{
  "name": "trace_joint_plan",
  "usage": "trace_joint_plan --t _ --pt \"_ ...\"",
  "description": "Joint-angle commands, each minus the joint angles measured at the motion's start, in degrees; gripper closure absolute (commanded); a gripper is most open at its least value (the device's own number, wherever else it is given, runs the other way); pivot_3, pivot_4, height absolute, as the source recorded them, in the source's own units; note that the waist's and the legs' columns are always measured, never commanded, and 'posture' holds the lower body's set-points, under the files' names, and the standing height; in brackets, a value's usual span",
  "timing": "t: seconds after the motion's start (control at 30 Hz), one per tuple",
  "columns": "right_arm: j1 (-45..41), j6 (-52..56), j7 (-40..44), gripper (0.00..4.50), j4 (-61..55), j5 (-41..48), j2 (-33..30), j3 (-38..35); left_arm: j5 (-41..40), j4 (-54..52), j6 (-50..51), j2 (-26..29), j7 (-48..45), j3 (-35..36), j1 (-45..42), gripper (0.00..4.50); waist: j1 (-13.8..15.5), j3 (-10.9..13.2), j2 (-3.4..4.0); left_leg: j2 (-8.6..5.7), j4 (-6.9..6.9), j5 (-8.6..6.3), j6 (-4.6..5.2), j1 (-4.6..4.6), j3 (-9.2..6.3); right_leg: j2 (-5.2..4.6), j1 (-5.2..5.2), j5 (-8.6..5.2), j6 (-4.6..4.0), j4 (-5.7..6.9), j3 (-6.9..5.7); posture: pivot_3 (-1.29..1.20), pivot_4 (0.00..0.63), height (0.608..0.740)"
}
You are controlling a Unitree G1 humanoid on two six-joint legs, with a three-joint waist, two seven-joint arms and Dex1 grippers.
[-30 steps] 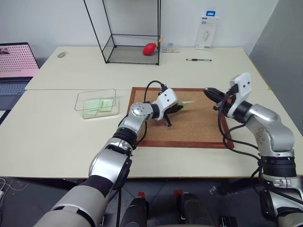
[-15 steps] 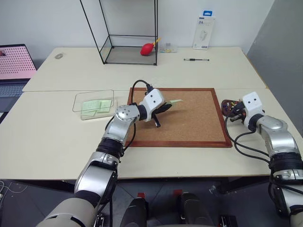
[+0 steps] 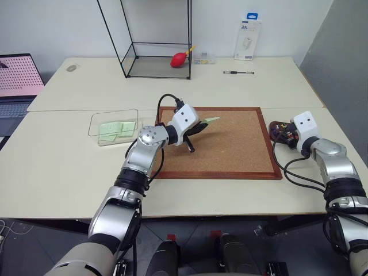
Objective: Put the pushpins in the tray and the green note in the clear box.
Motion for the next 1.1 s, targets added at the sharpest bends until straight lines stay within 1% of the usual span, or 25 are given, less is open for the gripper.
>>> trace_joint_plan --t 0.03,0.17,0.3,0.33,0.4,0.5,0.57,0.63,0.7,0.83,1.1 --pt "-0.37 -0.40 0.95 1.68 -7.63 2.85 -1.13 -3.16 -1.44 -5.44 1.47 2.84 2.04 3.32 -1.61 4.50 -0.21 0.00 0.00 0.01 0.00 0.00 0.00 0.00 -0.01 0.00 0.00 0.00 0.00 0.01 -0.01 0.00 0.150 0.740" --pt "1.76 -0.72 6.34 1.68 -15.88 6.85 -0.37 -3.49 -2.84 -13.72 8.24 8.19 2.22 6.70 0.46 4.50 -0.54 0.00 0.00 0.03 -0.01 0.00 0.00 0.00 -0.04 0.02 -0.01 0.00 0.00 0.02 -0.03 0.00 0.150 0.740" --pt "3.03 1.36 16.85 1.68 -29.62 16.14 2.84 -0.87 -3.05 -23.11 17.60 18.99 -0.04 11.48 7.23 4.50 -1.13 0.03 0.06 0.05 -0.02 0.00 0.00 0.04 -0.02 0.02 0.00 0.00 0.00 0.02 -0.01 0.00 0.150 0.740" --pt "3.01 2.25 18.24 1.68 -31.41 17.10 3.20 -0.18 -3.27 -24.53 19.22 20.90 -0.23 12.16 8.64 4.50 -1.71 0.04 0.07 0.09 -0.04 0.00 0.00 0.06 0.00 0.06 -0.01 0.00 0.00 0.02 0.01 0.00 0.150 0.740" --pt "2.42 4.23 20.94 1.68 -34.42 18.41 3.98 1.94 -4.17 -27.04 22.64 25.12 -0.67 14.76 12.29 4.50 -1.88 0.06 0.10 0.13 -0.06 0.00 0.00 0.11 -0.05 0.10 -0.01 -0.01 -0.02 0.10 -0.01 0.00 0.150 0.740" --pt "0.91 7.12 24.64 1.68 -36.91 19.94 5.10 5.48 -4.30 -27.58 25.03 30.03 -0.26 18.22 16.40 4.50 -1.81 0.07 0.08 0.10 -0.03 0.00 0.00 0.06 -0.12 0.06 0.01 -0.01 -0.02 0.07 -0.08 0.00 0.150 0.740" --pt "0.01 8.41 26.30 1.68 -37.61 20.26 5.81 7.27 -4.31 -26.84 25.33 32.06 0.45 19.57 17.80 4.50 -1.48 0.07 0.06 0.10 -0.02 0.00 0.00 0.06 -0.12 0.05 0.01 -0.01 -0.02 0.04 -0.09 0.00 0.150 0.740" --pt "-1.86 10.49 27.93 1.68 -37.78 20.11 7.64 10.74 -3.16 -23.27 23.51 34.14 2.30 20.51 18.07 4.50 -0.97 0.08 0.06 0.10 -0.02 0.00 0.00 0.06 -0.13 0.05 0.01 -0.02 -0.02 0.04 -0.11 0.00 0.150 0.740" --pt "-3.25 11.87 28.99 1.68 -37.56 19.14 9.13 13.70 -2.37 -20.32 21.72 35.30 3.47 20.25 17.87 4.50 -0.63 0.08 0.06 0.12 -0.02 0.00 0.00 0.07 -0.15 0.06 0.00 -0.02 -0.03 0.05 -0.14 0.00 0.150 0.740" --pt "-5.04 11.05 27.81 1.68 -35.26 16.16 11.93 16.68 -1.95 -14.82 19.48 34.61 5.85 18.71 15.45 4.50 -0.23 0.07 0.06 0.10 -0.03 0.00 0.00 0.04 -0.17 0.05 -0.02 -0.02 -0.03 0.04 -0.15 0.00 0.150 0.740" --pt "-5.68 9.52 25.02 1.68 -34.26 12.86 15.70 18.17 -1.19 -5.64 14.98 32.69 7.86 15.80 9.97 4.50 0.71 0.06 0.03 0.08 -0.04 0.00 -0.01 -0.13 -0.15 0.02 -0.21 -0.01 -0.04 0.05 -0.16 0.00 0.150 0.740"
